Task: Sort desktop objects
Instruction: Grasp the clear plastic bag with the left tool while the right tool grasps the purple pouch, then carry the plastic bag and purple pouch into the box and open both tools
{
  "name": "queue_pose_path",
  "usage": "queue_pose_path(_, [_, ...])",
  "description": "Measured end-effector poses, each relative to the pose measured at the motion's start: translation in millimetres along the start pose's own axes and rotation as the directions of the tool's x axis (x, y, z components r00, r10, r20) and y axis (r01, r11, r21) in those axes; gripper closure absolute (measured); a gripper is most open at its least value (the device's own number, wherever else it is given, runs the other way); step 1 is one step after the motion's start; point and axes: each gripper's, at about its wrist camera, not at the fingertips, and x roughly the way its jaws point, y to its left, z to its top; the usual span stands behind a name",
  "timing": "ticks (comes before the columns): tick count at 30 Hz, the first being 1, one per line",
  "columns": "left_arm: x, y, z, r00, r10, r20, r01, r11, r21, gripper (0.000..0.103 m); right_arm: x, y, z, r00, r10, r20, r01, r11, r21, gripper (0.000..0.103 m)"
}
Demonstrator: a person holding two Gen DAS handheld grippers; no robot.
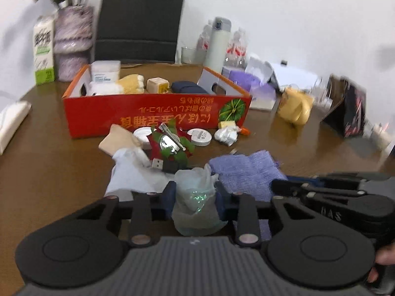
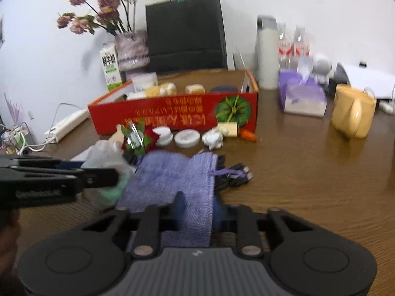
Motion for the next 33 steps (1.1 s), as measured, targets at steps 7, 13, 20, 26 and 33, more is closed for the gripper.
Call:
queue_pose_path(7, [-63, 15, -13, 0.999, 0.012, 0.042, -0.009, 0.997, -0.081, 0.07, -63, 6, 12, 0.991, 0.03, 0.131, -0.023, 0.998, -0.053, 0.102])
queue_pose_path(13, [-61, 13, -27, 0.997, 0.072, 0.013, -0.071, 0.993, -0.099, 0.07, -92, 20, 9, 0.983, 0.131, 0.127, -0.124, 0.99, -0.062, 0.102])
queue_pose_path(20, [-68, 9, -25, 0.995, 0.075, 0.06, -0.07, 0.995, -0.077, 0.071, -92, 33, 17, 0.984, 0.12, 0.131, -0.108, 0.99, -0.093, 0.102])
queue_pose_path(26, [-61, 22, 33, 0.985, 0.079, 0.153, -0.071, 0.996, -0.058, 0.072, -70, 34, 65, 0.975, 0.143, 0.173, -0.114, 0.979, -0.168, 0.102])
queue_pose_path(33, [13, 49, 156, 0.992, 0.041, 0.122, -0.031, 0.996, -0.082, 0.073, -1, 26, 179, 0.949, 0.201, 0.241, -0.156, 0.968, -0.194, 0.102])
